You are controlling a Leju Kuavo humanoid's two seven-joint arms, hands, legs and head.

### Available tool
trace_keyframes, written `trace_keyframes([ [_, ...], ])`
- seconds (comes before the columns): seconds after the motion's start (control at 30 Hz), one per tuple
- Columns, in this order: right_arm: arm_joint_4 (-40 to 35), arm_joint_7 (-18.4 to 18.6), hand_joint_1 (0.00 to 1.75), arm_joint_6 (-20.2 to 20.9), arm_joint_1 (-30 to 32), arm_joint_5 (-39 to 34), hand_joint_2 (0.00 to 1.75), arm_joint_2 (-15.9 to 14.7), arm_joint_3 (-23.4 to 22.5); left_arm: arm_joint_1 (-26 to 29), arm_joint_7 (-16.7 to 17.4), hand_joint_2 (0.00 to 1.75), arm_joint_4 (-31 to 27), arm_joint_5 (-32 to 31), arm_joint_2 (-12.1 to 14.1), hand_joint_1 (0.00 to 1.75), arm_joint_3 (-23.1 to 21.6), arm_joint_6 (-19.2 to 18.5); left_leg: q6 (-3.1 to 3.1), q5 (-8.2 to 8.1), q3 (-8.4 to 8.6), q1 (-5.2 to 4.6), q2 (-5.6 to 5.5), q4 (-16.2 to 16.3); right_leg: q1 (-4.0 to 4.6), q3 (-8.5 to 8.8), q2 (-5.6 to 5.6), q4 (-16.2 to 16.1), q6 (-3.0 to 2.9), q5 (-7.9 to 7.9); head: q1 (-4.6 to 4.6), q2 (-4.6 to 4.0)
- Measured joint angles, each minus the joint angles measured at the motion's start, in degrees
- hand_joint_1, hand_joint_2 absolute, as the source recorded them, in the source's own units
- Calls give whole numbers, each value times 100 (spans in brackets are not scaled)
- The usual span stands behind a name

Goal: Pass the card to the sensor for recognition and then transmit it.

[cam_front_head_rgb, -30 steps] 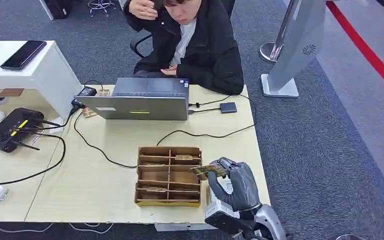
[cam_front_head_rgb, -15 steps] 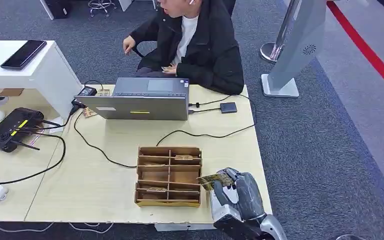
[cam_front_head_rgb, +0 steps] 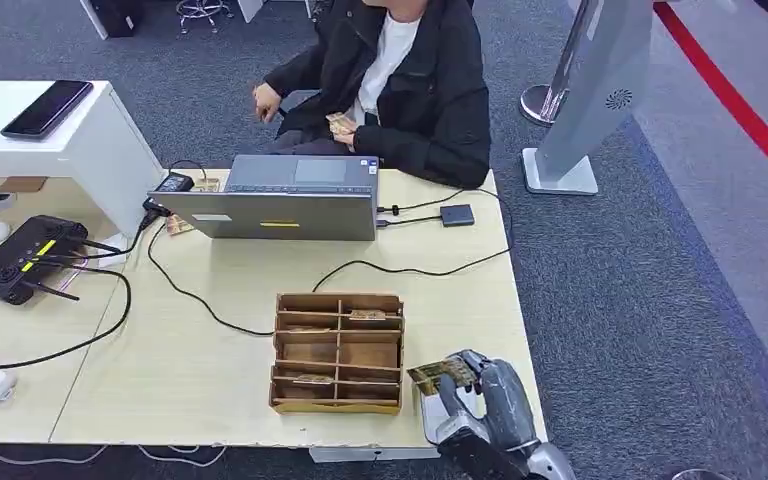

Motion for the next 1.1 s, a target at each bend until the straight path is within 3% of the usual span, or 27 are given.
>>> trace_keyframes([
  [1.1, 1086, 387, 175, -118, -116, -175, 175, -74, 271, -4, 0, 0, -2, -7, 0, 0, -177, 0, 0, 0, -1, 0, 0, 0, 0, 0, 0, 0, 0, 0, 0, 0],
])
